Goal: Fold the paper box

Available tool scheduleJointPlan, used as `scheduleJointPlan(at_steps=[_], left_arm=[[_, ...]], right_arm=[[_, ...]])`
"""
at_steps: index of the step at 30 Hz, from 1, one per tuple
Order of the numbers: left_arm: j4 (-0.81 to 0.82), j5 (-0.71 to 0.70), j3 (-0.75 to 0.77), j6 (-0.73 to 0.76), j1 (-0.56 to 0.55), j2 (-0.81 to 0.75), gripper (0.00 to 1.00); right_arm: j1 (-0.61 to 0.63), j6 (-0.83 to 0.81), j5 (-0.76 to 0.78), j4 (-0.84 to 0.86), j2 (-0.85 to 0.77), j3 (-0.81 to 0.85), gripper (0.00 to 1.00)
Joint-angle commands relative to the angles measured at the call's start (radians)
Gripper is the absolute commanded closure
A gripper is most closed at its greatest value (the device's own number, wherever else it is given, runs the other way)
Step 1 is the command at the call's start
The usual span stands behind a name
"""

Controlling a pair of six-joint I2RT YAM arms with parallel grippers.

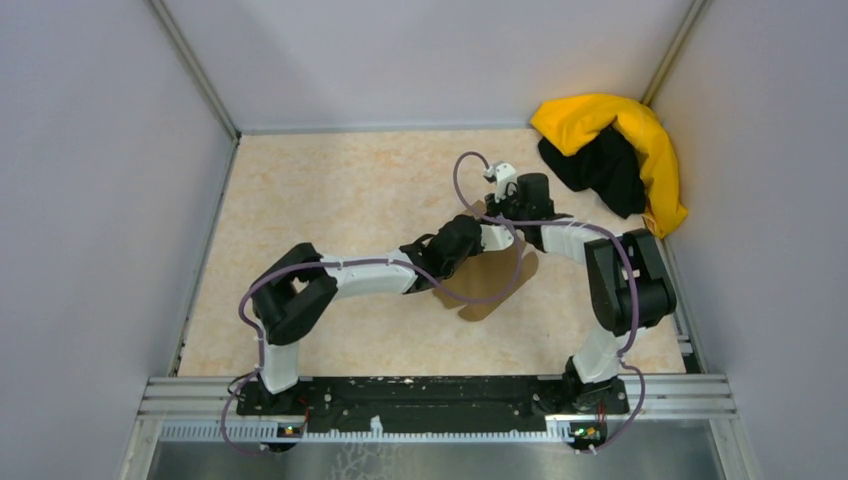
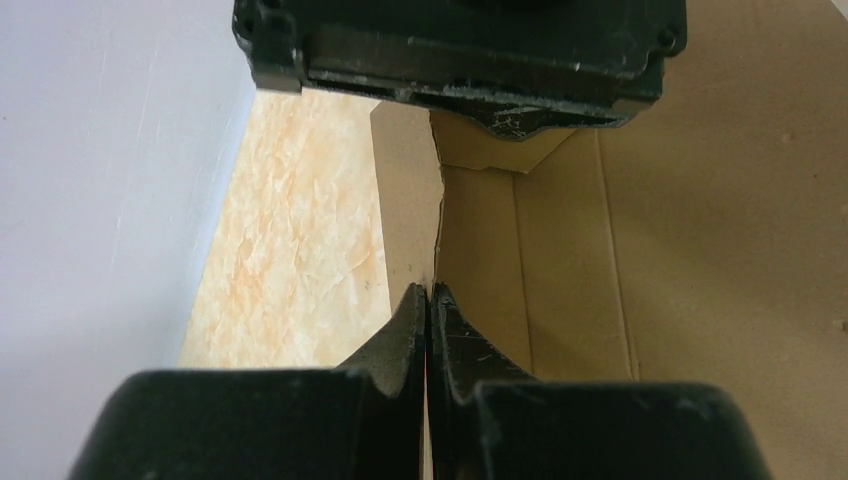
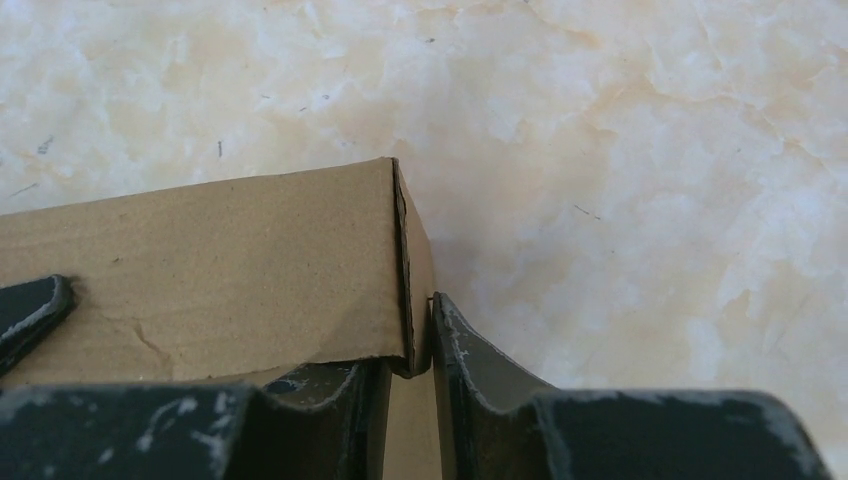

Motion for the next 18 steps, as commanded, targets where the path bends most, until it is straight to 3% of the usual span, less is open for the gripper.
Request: scheduleJointPlan(at_steps=[1,18], left_arm=[[-0.107,0.122,-0.007,-0.075,-0.009,0.016,0.95],[-0.093,0.132,-0.032,-0.087,-0.002,0.011,0.95]], right_arm=[[0.057,-0.003,0.182,-0.006,0.001,0.082,0.8],[0.06,0.113,0.395,0.074,-0.019,0.057,0.82]])
